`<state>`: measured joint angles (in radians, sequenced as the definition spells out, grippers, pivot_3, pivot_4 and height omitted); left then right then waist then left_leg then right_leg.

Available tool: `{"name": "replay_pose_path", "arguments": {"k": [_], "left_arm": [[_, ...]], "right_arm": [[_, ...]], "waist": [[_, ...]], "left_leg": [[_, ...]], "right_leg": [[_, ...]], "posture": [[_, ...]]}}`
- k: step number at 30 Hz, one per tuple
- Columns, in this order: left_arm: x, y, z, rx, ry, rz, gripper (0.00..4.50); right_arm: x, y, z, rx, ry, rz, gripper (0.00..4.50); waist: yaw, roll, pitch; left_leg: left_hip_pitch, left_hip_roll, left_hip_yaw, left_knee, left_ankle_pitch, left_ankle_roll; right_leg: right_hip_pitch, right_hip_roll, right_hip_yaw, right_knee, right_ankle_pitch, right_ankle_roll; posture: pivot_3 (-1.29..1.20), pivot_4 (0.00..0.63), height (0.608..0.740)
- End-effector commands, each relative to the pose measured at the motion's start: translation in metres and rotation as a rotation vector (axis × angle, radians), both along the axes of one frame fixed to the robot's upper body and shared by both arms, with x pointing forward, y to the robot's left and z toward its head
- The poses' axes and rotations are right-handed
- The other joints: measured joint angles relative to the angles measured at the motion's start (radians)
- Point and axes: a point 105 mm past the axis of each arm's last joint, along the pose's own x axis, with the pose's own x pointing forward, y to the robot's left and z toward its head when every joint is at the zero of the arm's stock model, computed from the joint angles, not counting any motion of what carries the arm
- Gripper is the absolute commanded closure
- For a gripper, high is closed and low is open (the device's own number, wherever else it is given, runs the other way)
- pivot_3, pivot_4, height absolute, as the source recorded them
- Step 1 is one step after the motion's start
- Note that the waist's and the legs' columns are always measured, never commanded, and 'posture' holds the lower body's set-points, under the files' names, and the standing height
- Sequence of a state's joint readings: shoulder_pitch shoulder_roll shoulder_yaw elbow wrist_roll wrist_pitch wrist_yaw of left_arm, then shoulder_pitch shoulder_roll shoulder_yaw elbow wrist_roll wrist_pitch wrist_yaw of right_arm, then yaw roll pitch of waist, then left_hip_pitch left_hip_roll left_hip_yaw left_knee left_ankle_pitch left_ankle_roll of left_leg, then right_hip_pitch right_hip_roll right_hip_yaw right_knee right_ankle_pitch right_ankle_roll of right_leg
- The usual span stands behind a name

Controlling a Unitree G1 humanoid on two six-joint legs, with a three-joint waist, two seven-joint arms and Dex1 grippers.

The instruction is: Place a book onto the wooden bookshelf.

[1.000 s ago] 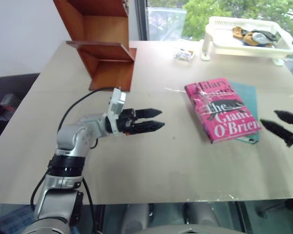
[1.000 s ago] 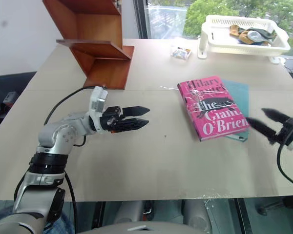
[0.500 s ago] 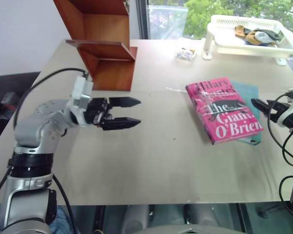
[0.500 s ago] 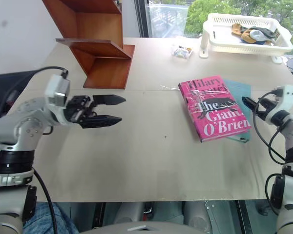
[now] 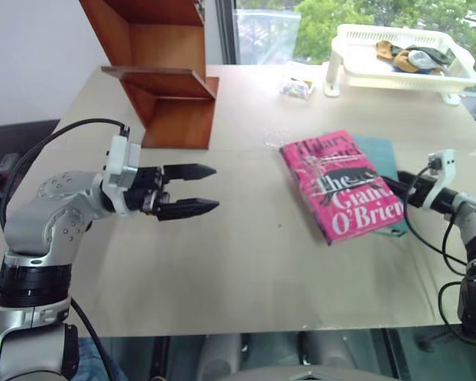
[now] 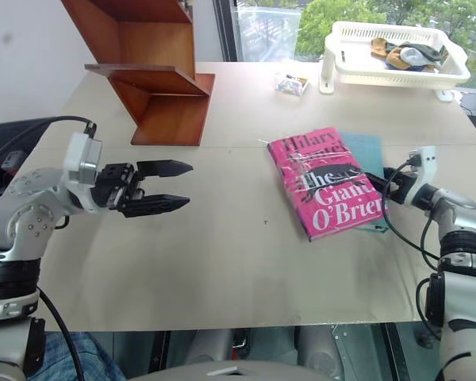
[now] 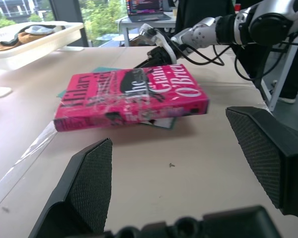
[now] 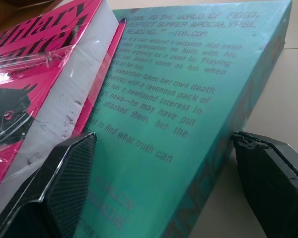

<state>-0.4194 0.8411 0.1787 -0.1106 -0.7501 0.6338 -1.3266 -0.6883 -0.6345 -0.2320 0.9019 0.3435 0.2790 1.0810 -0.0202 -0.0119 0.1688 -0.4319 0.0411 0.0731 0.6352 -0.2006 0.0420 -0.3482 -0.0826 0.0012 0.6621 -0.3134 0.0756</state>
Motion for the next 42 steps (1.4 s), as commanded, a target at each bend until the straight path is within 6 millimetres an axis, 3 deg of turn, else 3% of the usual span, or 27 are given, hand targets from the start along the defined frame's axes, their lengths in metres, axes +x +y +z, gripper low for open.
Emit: {"name": "replay_pose_path", "arguments": {"k": [1,11,18,22,27,30,32,37,42], "left_arm": [[-0.005,0.001,0.011,0.012,-0.052,-0.008,0.31],[-0.008,-0.001,0.009,0.0,-0.03,-0.02,0.31],[-0.03,-0.012,-0.018,0.006,0.141,-0.063,0.31],[-0.029,-0.023,-0.038,-0.063,0.268,0.023,0.31],[-0.018,-0.045,-0.068,-0.135,0.407,0.172,0.31],[-0.008,-0.056,-0.08,-0.25,0.536,0.255,0.31],[-0.002,-0.06,-0.083,-0.323,0.611,0.293,0.31],[0.004,-0.073,-0.097,-0.405,0.778,0.338,0.31],[0.013,-0.092,-0.11,-0.431,0.928,0.343,0.31]], "right_arm": [[-0.003,0.017,-0.007,0.005,0.011,0.058,0.0],[-0.011,0.051,-0.005,0.031,-0.016,0.095,0.0],[-0.006,0.018,0.033,0.031,-0.182,-0.036,0.0],[-0.022,-0.014,0.072,-0.042,-0.31,-0.063,0.0],[-0.074,-0.026,0.116,-0.176,-0.432,0.062,0.0],[-0.125,-0.018,0.126,-0.249,-0.399,0.201,0.0],[-0.148,-0.013,0.13,-0.251,-0.364,0.249,0.0],[-0.211,0.015,0.113,-0.189,-0.239,0.364,0.0],[-0.244,0.031,0.092,-0.155,-0.134,0.365,0.0]], "waist": [[-0.001,0.0,0.0],[0.0,0.0,0.0],[0.002,0.0,0.0],[0.013,0.002,0.002],[0.021,0.003,0.001],[0.027,0.003,0.001],[0.029,0.002,0.001],[0.032,0.0,-0.001],[0.034,-0.002,-0.002]], "left_leg": [[0.0,0.0,0.0,0.0,0.0,0.0],[0.0,0.0,0.0,0.0,0.0,0.0],[0.0,0.0,0.0,0.0,0.0,0.0],[-0.001,-0.001,0.0,0.0,0.0,0.0],[0.0,-0.002,-0.002,0.0,0.0,0.0],[0.0,-0.001,-0.003,0.0,-0.003,0.004],[0.0,0.0,-0.004,0.0,-0.003,0.004],[0.002,-0.001,-0.005,0.001,-0.003,0.005],[0.001,-0.002,-0.007,0.002,-0.003,0.005]], "right_leg": [[0.0,0.0,0.0,0.0,0.0,0.0],[0.0,0.0,0.0,0.001,0.0,0.0],[-0.001,-0.001,0.0,0.001,0.0,0.0],[0.0,-0.003,-0.001,0.001,0.0,0.0],[0.002,-0.004,-0.002,-0.001,0.0,0.0],[0.003,-0.003,-0.003,-0.001,0.0,0.0],[0.004,-0.003,-0.004,-0.001,0.0,0.0],[0.006,-0.003,-0.004,0.0,0.0,0.0],[0.006,-0.003,-0.004,-0.001,0.0,0.0]], "posture": [[0.0,0.15,0.74],[0.0,0.15,0.74],[0.0,0.15,0.74],[0.0,0.15,0.74],[0.0,0.15,0.74],[0.0,0.15,0.74],[0.0,0.15,0.74],[0.0,0.15,0.74],[0.0,0.15,0.74]]}}
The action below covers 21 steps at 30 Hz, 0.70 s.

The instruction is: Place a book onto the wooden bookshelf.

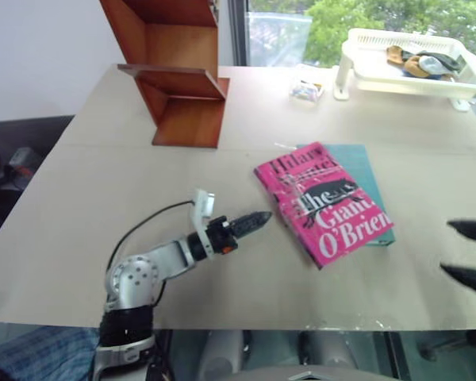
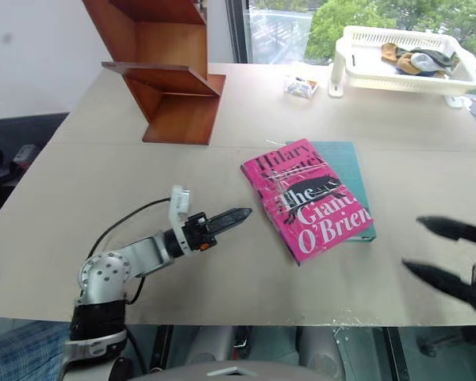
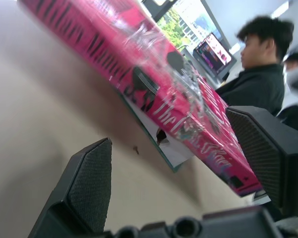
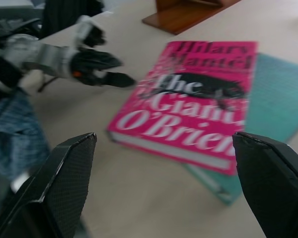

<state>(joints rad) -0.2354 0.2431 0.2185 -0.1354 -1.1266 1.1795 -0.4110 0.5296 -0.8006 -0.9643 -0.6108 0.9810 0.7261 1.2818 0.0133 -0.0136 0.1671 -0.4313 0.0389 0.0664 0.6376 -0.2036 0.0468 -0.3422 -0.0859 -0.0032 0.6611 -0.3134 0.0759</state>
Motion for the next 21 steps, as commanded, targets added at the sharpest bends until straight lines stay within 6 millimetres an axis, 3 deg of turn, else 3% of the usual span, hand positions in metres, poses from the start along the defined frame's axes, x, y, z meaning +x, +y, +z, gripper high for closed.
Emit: {"name": "replay_pose_path", "arguments": {"k": [1,5,21], "left_arm": [[0.009,-0.012,0.0,-0.055,0.063,0.01,0.31],[0.019,-0.029,0.008,-0.192,0.133,-0.022,0.31],[0.002,-0.071,-0.007,-0.191,0.26,-0.243,0.31]], "right_arm": [[-0.012,0.007,0.002,-0.024,-0.026,-0.014,0.0],[-0.017,0.012,-0.002,-0.003,-0.025,-0.051,0.0],[-0.029,0.01,-0.002,-0.029,-0.038,-0.146,0.0]], "waist": [[0.001,-0.001,-0.001],[0.001,-0.002,-0.001],[0.002,-0.002,-0.001]], "left_leg": [[0.0,0.0,0.0,0.0,0.0,0.0],[0.0,0.0,0.0,0.002,0.0,0.0],[-0.002,-0.001,-0.002,0.0,0.0,0.0]], "right_leg": [[0.0,0.0,0.0,0.0,0.0,0.0],[0.0,0.0,0.0,0.0,0.0,0.0],[-0.001,-0.001,-0.001,-0.002,0.0,-0.001]], "posture": [[0.0,0.15,0.74],[0.0,0.15,0.74],[0.0,0.15,0.74]]}}
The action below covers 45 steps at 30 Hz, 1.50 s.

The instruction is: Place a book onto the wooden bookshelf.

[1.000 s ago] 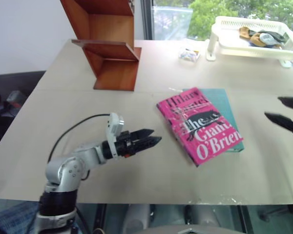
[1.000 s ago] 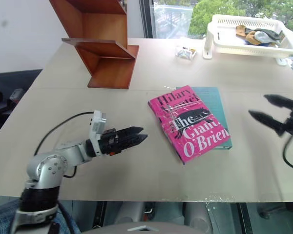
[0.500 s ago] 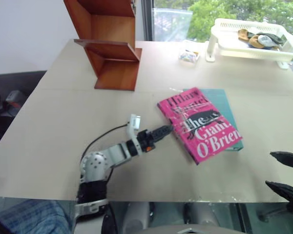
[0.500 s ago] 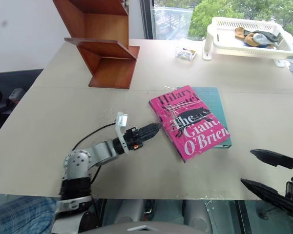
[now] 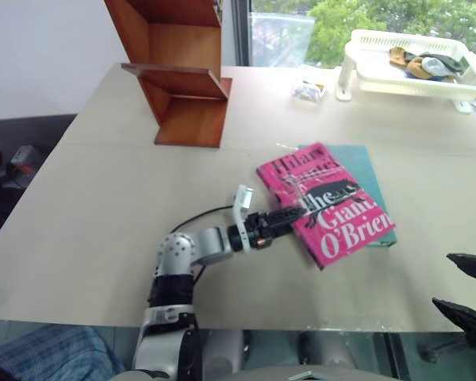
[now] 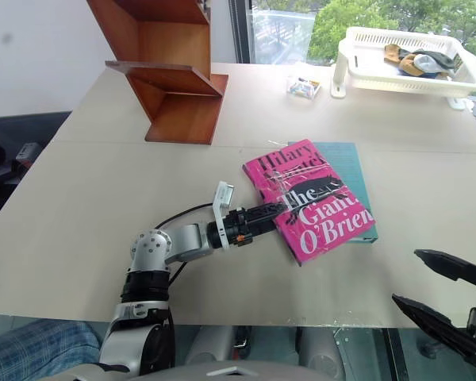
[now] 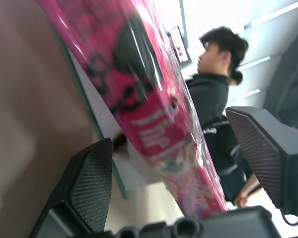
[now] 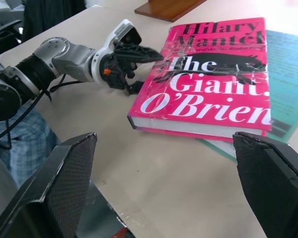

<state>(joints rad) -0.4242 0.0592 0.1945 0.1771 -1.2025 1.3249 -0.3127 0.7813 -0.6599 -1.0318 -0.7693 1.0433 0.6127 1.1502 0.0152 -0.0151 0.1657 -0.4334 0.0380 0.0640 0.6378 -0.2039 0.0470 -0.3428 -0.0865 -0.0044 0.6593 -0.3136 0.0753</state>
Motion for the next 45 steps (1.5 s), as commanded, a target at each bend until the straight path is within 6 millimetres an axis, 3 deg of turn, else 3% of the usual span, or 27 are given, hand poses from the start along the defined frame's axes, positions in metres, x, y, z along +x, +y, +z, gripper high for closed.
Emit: {"name": "replay_pose_path", "arguments": {"k": [1,5,8,15,16,21,26,33,35,36,45], "left_arm": [[-0.007,-0.01,0.0,-0.028,0.01,-0.039,0.31],[-0.004,-0.011,0.002,-0.052,0.017,-0.017,0.31],[-0.004,-0.008,0.002,-0.052,0.018,-0.006,0.92],[-0.004,0.001,0.004,-0.052,0.003,0.025,3.85],[-0.005,0.003,0.006,-0.061,-0.005,0.026,4.02],[-0.008,0.013,0.017,-0.101,-0.041,0.029,4.05],[-0.005,0.023,0.042,-0.138,-0.139,0.022,4.05],[-0.01,0.023,0.026,-0.066,-0.094,-0.008,4.05],[-0.006,0.024,0.02,-0.044,-0.075,0.012,3.04],[-0.004,0.024,0.016,-0.02,-0.064,0.027,2.88],[0.01,0.036,0.008,-0.021,-0.016,0.106,2.88]], "right_arm": [[-0.003,0.001,0.008,-0.021,-0.038,-0.008,0.0],[-0.002,0.0,0.008,-0.024,-0.038,-0.011,0.0],[-0.001,0.0,0.009,-0.023,-0.042,-0.006,0.0],[0.004,0.001,0.008,-0.021,-0.045,0.006,0.0],[0.005,0.001,0.008,-0.019,-0.046,0.008,0.0],[0.008,0.001,0.007,-0.013,-0.048,0.016,0.0],[0.012,-0.001,0.006,-0.007,-0.054,0.02,0.0],[0.015,0.0,0.005,-0.008,-0.06,0.026,0.0],[0.015,0.0,0.005,-0.009,-0.061,0.026,0.0],[0.015,0.0,0.005,-0.009,-0.06,0.025,0.0],[0.015,-0.002,0.004,-0.011,-0.058,0.022,0.0]], "waist": [[0.0,0.0,0.0],[0.0,0.0,0.0],[0.0,0.0,0.0],[0.0,0.001,-0.001],[-0.001,0.001,-0.001],[-0.001,0.001,-0.001],[0.0,0.001,0.0],[0.0,0.0,0.0],[0.001,0.0,0.0],[0.0,0.0,0.0],[0.0,0.0,0.0]], "left_leg": [[0.0,0.0,0.0,0.0,0.0,0.0],[-0.001,0.0,0.0,0.0,0.0,0.0],[-0.001,0.0,0.0,0.0,0.0,0.0],[-0.001,0.0,0.0,-0.001,0.0,0.0],[-0.001,0.0,0.0,-0.001,0.0,0.0],[-0.001,0.0,0.0,-0.001,0.0,0.0],[-0.002,0.0,0.0,-0.002,0.0,0.0],[-0.002,-0.001,-0.001,-0.002,0.0,0.0],[-0.002,-0.001,-0.001,-0.002,0.0,0.0],[-0.002,-0.001,-0.001,-0.002,0.0,0.0],[-0.002,-0.001,-0.001,-0.002,0.0,0.0]], "right_leg": [[0.0,0.0,0.0,0.0,0.0,0.0],[0.0,-0.001,0.0,-0.002,0.0,0.0],[0.0,-0.001,-0.001,-0.002,0.0,0.0],[0.0,-0.002,-0.001,-0.002,0.0,0.0],[0.0,-0.002,-0.001,-0.002,0.0,0.0],[0.0,-0.002,-0.001,-0.002,0.0,-0.001],[-0.001,-0.002,-0.001,-0.002,0.0,0.0],[-0.001,-0.002,-0.001,-0.003,0.0,0.0],[-0.001,-0.001,-0.001,-0.003,0.0,0.0],[-0.001,-0.001,-0.002,-0.003,0.0,0.0],[-0.001,-0.001,-0.002,-0.002,0.0,0.0]], "posture": [[0.0,0.15,0.74],[0.0,0.15,0.74],[0.0,0.15,0.74],[0.0,0.15,0.74],[0.0,0.15,0.74],[0.0,0.15,0.74],[0.0,0.15,0.74],[0.0,0.15,0.74],[0.0,0.15,0.74],[0.0,0.15,0.74],[0.0,0.15,0.74]]}}
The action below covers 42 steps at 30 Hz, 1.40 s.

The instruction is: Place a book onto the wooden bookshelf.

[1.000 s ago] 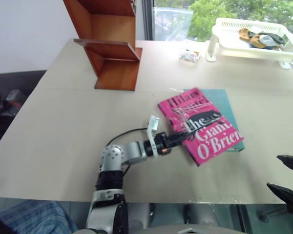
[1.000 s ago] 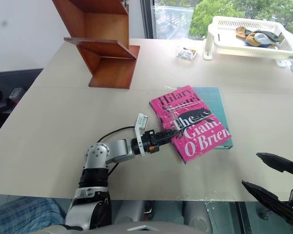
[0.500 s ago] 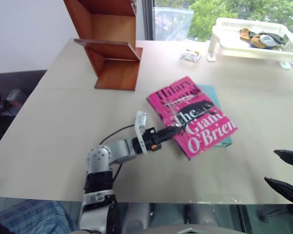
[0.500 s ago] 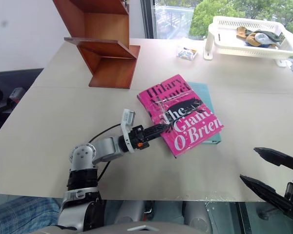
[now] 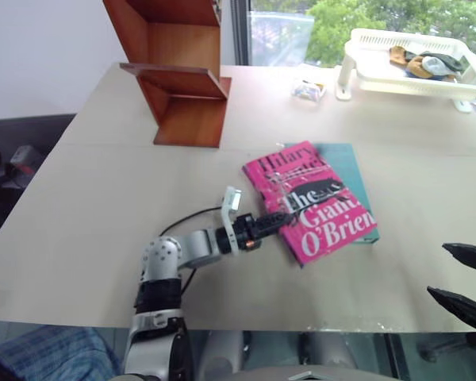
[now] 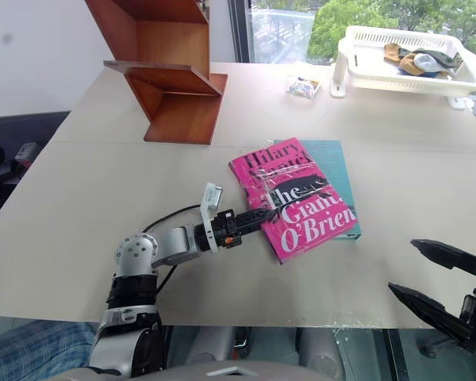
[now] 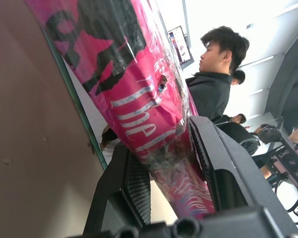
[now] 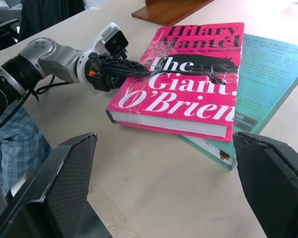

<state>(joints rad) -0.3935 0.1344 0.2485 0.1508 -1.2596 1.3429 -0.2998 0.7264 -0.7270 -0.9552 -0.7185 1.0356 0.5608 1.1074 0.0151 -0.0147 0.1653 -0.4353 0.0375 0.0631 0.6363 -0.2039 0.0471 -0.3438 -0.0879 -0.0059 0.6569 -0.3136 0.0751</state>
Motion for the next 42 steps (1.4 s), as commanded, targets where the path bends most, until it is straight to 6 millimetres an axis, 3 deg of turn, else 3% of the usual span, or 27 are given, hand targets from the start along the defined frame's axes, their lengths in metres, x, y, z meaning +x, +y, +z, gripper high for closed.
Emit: {"name": "replay_pose_path", "arguments": {"k": [1,4,8,13,17,21,30,42], "left_arm": [[0.009,0.008,0.008,-0.042,-0.011,0.052,2.88],[0.01,0.009,0.01,-0.056,-0.009,0.053,2.88],[-0.003,0.004,0.022,-0.104,-0.054,-0.034,2.88],[-0.006,0.003,0.028,-0.134,-0.068,-0.05,1.59],[-0.006,0.003,0.024,-0.112,-0.046,-0.052,0.09],[0.001,0.011,0.008,-0.048,0.004,0.008,0.09],[0.012,0.027,0.015,-0.054,-0.017,0.04,0.09],[0.031,0.033,0.026,-0.095,-0.031,0.098,0.09]], "right_arm": [[0.0,-0.001,0.003,-0.005,-0.023,0.002,0.0],[0.0,-0.001,0.002,-0.003,-0.022,0.002,0.0],[0.001,-0.001,0.002,-0.003,-0.026,-0.001,0.0],[0.001,-0.002,0.002,-0.002,-0.028,-0.001,0.0],[0.001,-0.003,0.002,-0.004,-0.028,-0.001,0.0],[0.001,-0.005,0.004,-0.006,-0.03,-0.002,0.0],[-0.003,-0.006,0.009,0.026,-0.031,0.035,0.0],[-0.004,0.0,0.021,0.075,-0.042,0.113,0.0]], "waist": [[0.0,0.0,0.0],[0.0,0.0,0.0],[0.0,0.0,0.0],[0.0,0.0,0.0],[0.0,0.0,0.0],[0.0,0.0,0.0],[0.0,0.0,0.0],[0.0,0.0,0.0]], "left_leg": [[0.0,0.0,0.0,0.0,0.0,0.0],[0.0,0.0,0.0,0.0,0.0,0.0],[0.0,0.0,0.0,0.0,0.0,0.0],[0.0,0.0,0.0,0.0,0.0,0.0],[0.0,0.0,0.0,0.0,0.0,0.0],[0.0,0.0,0.0,0.0,0.0,0.0],[0.0,0.0,0.0,0.0,0.0,0.0],[0.0,0.0,0.0,0.0,0.0,0.0]], "right_leg": [[0.0,0.0,0.0,0.0,0.0,0.0],[0.0,0.0,0.0,0.0,0.0,0.0],[0.0,0.0,0.0,0.0,0.0,0.0],[0.0,0.0,0.0,0.0,0.0,0.0],[0.0,0.0,0.0,0.0,0.0,0.0],[0.0,0.0,0.0,0.0,0.0,0.0],[0.0,0.0,0.0,0.0,0.0,0.0],[0.0,0.0,0.0,0.0,0.0,0.0]], "posture": [[0.0,0.15,0.74],[0.0,0.15,0.74],[0.0,0.15,0.74],[0.0,0.15,0.74],[0.0,0.15,0.74],[0.0,0.15,0.74],[0.0,0.15,0.74],[0.0,0.15,0.74]]}}
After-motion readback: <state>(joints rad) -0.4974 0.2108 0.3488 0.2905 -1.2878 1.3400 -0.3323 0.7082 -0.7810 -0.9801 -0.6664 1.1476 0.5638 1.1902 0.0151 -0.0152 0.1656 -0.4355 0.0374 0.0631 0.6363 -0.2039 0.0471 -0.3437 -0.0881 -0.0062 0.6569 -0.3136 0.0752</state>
